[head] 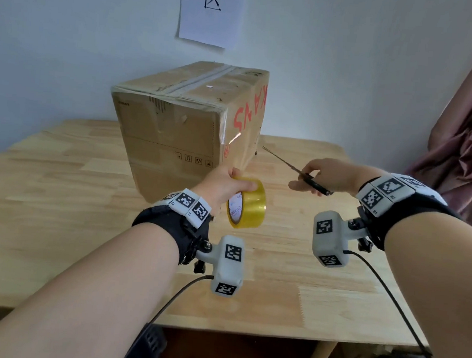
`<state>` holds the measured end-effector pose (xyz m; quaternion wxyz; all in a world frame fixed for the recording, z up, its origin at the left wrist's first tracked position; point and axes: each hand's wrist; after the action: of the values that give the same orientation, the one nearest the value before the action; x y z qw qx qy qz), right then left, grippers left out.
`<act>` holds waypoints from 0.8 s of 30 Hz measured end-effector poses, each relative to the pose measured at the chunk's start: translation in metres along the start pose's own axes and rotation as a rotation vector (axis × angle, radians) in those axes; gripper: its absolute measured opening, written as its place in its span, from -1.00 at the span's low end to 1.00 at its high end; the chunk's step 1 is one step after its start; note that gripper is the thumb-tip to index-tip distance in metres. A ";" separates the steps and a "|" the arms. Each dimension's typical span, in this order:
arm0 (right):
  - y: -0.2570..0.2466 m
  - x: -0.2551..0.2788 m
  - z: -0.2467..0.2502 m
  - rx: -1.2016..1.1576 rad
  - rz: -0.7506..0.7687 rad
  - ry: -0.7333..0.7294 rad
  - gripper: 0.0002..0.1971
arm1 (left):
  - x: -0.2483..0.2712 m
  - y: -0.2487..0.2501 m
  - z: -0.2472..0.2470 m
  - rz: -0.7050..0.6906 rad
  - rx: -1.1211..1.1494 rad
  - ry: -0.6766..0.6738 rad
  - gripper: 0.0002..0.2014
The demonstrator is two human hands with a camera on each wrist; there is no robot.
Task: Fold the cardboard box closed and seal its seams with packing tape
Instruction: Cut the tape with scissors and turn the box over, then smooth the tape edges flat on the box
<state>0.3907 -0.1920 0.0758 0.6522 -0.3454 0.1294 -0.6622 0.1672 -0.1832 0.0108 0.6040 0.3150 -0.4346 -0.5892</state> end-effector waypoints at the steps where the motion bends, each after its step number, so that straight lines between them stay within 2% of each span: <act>1: 0.010 -0.002 -0.007 -0.034 -0.040 0.032 -0.32 | 0.000 0.000 -0.006 -0.039 -0.116 0.007 -0.50; 5: 0.053 -0.020 -0.040 -0.053 -0.241 0.162 -0.50 | -0.004 0.003 -0.037 -0.315 -0.663 -0.056 -0.48; 8: 0.081 -0.030 -0.057 -0.074 -0.332 0.195 -0.53 | -0.017 0.003 -0.064 -0.493 -0.971 -0.182 -0.53; 10: 0.094 -0.036 -0.060 0.047 -0.340 0.217 -0.49 | -0.028 0.001 -0.079 -0.592 -1.119 -0.243 -0.57; 13: 0.105 -0.039 -0.062 0.222 -0.397 0.207 -0.45 | -0.040 -0.001 -0.093 -0.657 -1.244 -0.333 -0.65; 17: 0.122 -0.047 -0.073 0.259 -0.383 0.108 -0.47 | -0.055 -0.005 -0.106 -0.718 -1.321 -0.405 -0.68; 20: 0.127 -0.053 -0.080 0.245 -0.370 0.043 -0.54 | -0.062 -0.010 -0.114 -0.721 -1.277 -0.411 -0.76; 22: 0.125 -0.056 -0.081 0.224 -0.355 0.068 -0.58 | -0.065 -0.017 -0.119 -0.708 -1.249 -0.399 -0.87; 24: 0.125 -0.058 -0.081 0.227 -0.334 0.111 -0.59 | -0.065 -0.027 -0.125 -0.714 -1.265 -0.368 -0.89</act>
<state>0.4317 -0.1738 -0.0774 0.5600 -0.2492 0.0306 -0.7895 0.2724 -0.1381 -0.0760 0.3595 -0.0743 0.0216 -0.9299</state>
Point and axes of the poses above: each hand's wrist, its own x-axis away from the middle knuckle, its own z-axis out of the back of the hand, y = z × x, and after that the axes turned 15 degrees about -x, right-handed
